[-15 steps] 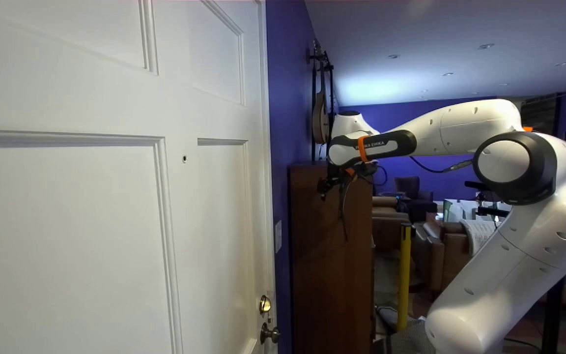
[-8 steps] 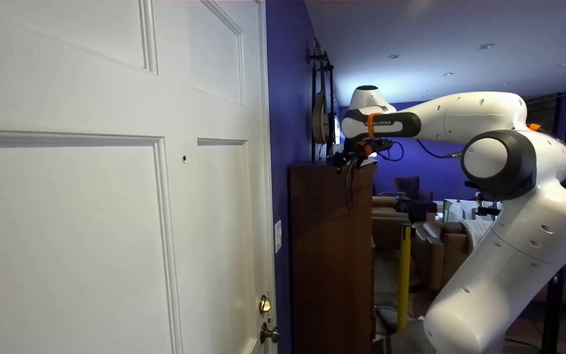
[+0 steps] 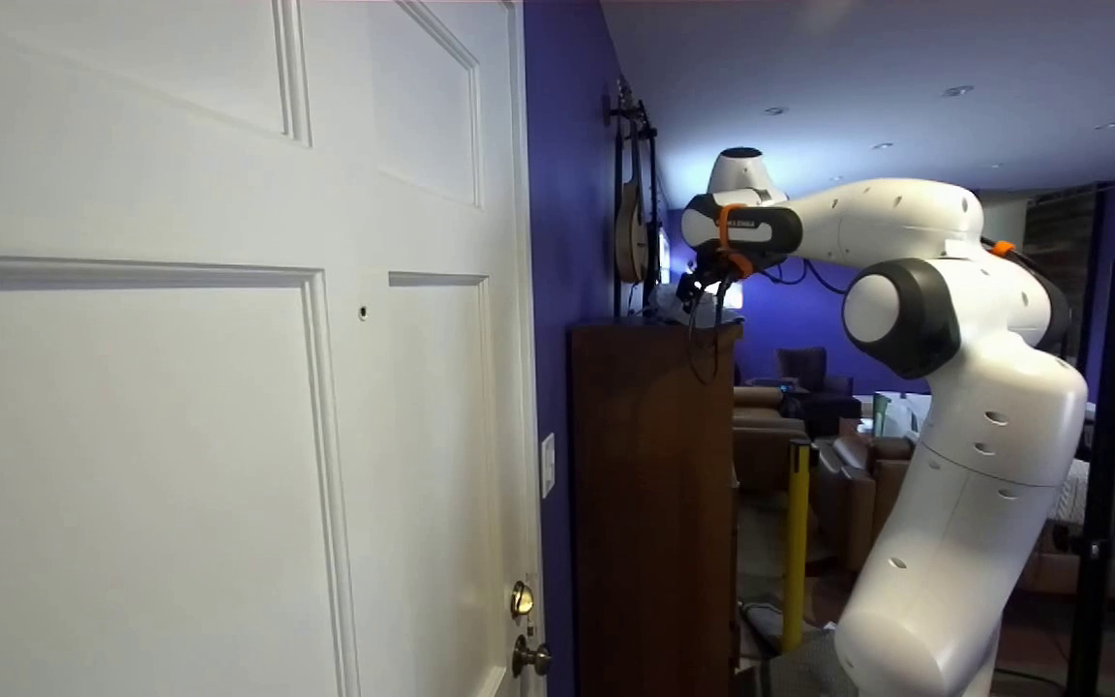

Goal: Hang the cap on the door

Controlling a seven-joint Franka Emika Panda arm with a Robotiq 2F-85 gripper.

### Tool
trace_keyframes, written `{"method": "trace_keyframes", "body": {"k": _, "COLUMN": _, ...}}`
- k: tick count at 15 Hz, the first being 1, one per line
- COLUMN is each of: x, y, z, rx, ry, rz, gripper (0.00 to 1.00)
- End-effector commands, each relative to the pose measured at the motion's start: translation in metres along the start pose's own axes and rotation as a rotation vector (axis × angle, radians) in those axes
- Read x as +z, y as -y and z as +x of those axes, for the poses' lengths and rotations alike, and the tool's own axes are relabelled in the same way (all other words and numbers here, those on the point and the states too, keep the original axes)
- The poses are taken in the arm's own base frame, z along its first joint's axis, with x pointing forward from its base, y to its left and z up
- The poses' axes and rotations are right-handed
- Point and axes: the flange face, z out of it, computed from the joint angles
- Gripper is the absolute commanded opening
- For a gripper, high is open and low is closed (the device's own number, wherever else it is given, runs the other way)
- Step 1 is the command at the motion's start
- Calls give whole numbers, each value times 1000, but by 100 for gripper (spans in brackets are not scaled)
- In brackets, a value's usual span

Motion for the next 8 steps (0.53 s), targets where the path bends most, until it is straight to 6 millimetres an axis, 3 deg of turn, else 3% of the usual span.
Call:
{"method": "trace_keyframes", "body": {"k": 1, "x": 2, "y": -17, "z": 25, "rx": -8, "ry": -16, "rz": 36, "gripper": 100}}
{"method": "trace_keyframes", "body": {"k": 2, "x": 2, "y": -11, "z": 10, "rx": 0, "ry": -13, "rz": 18, "gripper": 100}}
{"method": "trace_keyframes", "body": {"k": 8, "x": 6, "y": -14, "z": 22, "rx": 2, "ry": -20, "rz": 22, "gripper": 100}}
